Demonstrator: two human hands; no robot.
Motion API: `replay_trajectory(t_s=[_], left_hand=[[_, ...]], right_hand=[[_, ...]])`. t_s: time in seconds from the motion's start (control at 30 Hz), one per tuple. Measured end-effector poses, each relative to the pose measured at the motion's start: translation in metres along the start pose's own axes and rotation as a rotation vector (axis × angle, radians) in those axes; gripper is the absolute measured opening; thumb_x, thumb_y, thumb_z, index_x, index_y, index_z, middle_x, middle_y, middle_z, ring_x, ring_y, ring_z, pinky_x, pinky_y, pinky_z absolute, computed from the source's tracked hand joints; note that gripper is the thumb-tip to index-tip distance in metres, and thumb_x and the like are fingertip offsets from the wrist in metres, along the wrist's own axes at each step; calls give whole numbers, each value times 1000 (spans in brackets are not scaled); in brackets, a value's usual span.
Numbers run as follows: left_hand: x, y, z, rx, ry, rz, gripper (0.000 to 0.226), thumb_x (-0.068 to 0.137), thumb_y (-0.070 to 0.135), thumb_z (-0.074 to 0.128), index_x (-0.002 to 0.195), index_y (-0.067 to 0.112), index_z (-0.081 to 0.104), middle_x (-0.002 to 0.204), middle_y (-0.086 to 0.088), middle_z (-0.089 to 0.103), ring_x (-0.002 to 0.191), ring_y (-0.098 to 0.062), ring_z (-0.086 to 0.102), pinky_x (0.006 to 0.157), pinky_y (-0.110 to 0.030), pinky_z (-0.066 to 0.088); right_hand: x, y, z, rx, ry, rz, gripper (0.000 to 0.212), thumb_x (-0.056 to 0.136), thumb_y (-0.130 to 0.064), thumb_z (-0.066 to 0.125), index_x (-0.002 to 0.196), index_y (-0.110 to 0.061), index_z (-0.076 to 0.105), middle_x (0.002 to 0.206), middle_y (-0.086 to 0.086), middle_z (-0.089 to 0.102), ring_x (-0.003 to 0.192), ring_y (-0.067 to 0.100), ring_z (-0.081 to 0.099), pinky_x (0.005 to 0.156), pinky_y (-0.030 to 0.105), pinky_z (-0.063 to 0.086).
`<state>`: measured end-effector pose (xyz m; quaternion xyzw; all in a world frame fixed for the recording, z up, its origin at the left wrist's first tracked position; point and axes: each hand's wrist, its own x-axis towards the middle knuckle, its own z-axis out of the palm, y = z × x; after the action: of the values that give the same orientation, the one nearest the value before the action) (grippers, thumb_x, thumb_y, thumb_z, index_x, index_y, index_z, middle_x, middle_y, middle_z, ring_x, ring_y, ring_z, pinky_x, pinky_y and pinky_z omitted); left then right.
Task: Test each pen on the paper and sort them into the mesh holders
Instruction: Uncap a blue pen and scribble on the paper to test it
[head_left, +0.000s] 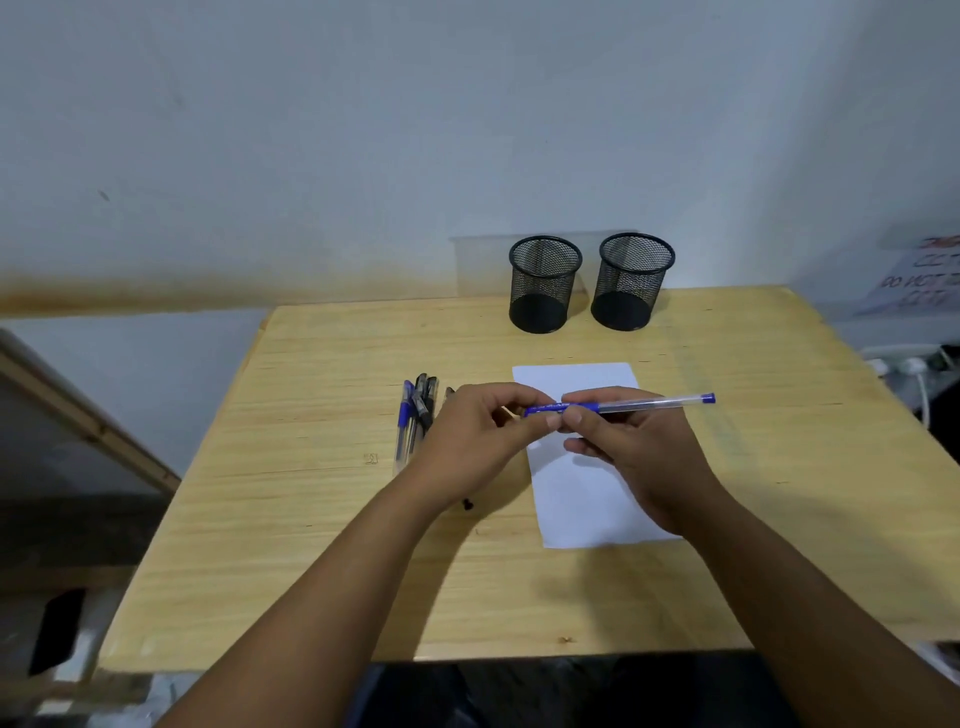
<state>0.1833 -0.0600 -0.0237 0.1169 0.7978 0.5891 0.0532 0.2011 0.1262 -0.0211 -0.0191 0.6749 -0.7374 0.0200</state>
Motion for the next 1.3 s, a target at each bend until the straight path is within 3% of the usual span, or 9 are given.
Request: replay_trajectory(t_s=[0.17, 0.27, 0.5, 0.6, 0.77, 0.83, 0.97, 1.1, 1.3], left_hand=[[4, 1, -4, 79, -30, 61, 15, 93, 19, 67, 93, 29, 77, 82, 14, 72, 75, 2, 60, 69, -11, 43], [7, 0, -8, 75, -64, 19, 14, 94, 20, 66, 96, 27, 77, 74, 21, 69, 61, 6, 56, 60, -8, 40], [16, -3, -25, 36, -20, -161, 11, 93, 26, 68, 93, 25, 79, 84, 6, 74, 73, -2, 61, 67, -22, 53], [28, -6, -18, 219, 92, -161, 16, 93, 29, 64, 99, 29, 78, 74, 24, 68, 70, 9, 60, 59, -7, 41], [42, -22, -10, 565, 243, -150, 28, 95, 22, 54, 116, 23, 73, 113, 6, 72, 95, -12, 64, 72, -19, 40], [45, -27, -10, 687, 258, -151, 19, 93, 21, 53, 90, 25, 71, 94, 3, 70, 87, -18, 60, 72, -29, 36], [51, -32, -7, 900, 281, -152, 36, 89, 21, 52, 59, 19, 33, 58, 2, 43, 63, -24, 40, 70, -35, 37], [52, -38, -6, 962, 254, -142, 37, 88, 20, 51, 58, 17, 30, 55, 2, 37, 61, -23, 36, 62, -33, 30], [41, -30, -4, 907, 225, -55, 17, 82, 30, 59, 78, 15, 52, 76, 6, 49, 80, -26, 51, 64, -32, 29]], right_hand=[[0, 4, 3, -41, 32, -74, 11, 79, -15, 78, 83, -25, 77, 85, 5, 78, 80, 23, 76, 70, 21, 59], [1, 6, 5, -52, 34, -96, 19, 83, -5, 74, 83, -24, 77, 83, 6, 78, 79, 23, 76, 69, 22, 59], [8, 4, -14, 62, 152, -67, 17, 82, -6, 76, 81, -22, 80, 82, 10, 78, 81, 26, 76, 72, 24, 60], [14, 12, -13, 30, 219, -45, 15, 86, -8, 74, 84, -22, 79, 84, 7, 78, 84, 23, 76, 74, 25, 60], [15, 32, -12, -48, 275, -14, 12, 87, -13, 74, 83, -24, 78, 83, 4, 78, 83, 21, 76, 72, 24, 60], [13, 37, -11, -126, 257, -24, 11, 86, -16, 75, 83, -26, 77, 85, -1, 78, 81, 18, 76, 70, 24, 60], [10, 43, -7, -253, 226, -54, 13, 86, -20, 75, 80, -31, 75, 83, -10, 77, 78, 11, 75, 66, 17, 57], [5, 45, -5, -326, 192, -66, 22, 87, -21, 74, 74, -39, 73, 82, -13, 76, 77, 8, 74, 68, 19, 57], [-8, 46, -6, -327, 189, -41, 21, 87, -24, 74, 81, -44, 72, 79, -12, 76, 76, 8, 73, 70, 30, 58]])
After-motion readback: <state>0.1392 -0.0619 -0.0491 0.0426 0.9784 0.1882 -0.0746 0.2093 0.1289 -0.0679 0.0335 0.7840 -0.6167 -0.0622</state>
